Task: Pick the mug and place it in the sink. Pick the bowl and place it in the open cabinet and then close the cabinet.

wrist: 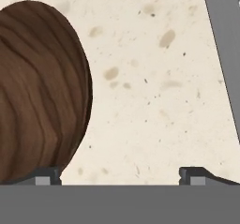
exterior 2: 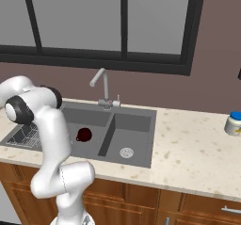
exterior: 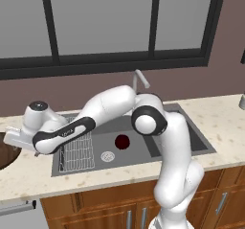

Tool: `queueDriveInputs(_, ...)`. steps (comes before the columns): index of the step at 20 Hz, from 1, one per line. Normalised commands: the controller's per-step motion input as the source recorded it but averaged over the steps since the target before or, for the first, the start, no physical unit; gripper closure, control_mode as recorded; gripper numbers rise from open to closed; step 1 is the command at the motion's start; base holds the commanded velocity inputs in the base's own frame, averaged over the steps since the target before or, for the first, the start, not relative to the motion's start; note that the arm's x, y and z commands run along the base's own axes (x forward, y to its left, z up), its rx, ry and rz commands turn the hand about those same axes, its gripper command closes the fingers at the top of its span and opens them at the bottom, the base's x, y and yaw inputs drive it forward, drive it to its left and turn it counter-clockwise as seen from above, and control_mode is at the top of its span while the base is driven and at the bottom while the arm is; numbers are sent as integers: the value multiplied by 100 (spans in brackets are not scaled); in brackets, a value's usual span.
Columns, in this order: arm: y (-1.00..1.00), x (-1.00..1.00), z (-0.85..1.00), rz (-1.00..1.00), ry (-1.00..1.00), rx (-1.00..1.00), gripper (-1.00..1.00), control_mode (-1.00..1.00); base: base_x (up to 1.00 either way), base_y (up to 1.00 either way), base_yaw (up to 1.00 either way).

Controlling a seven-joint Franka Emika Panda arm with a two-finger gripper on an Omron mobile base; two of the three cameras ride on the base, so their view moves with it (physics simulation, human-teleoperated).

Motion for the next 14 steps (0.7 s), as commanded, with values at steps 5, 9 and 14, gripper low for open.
queueDriveInputs(5, 14, 15, -12, 0, 0, 0, -100, -100, 0, 0, 0)
queueDriveInputs(9, 23, 19, -15, 0, 0, 0, -100, -100, 0, 0, 0)
queueDriveInputs(14, 28, 20, -16, 0, 0, 0, -100, -100, 0, 0, 0)
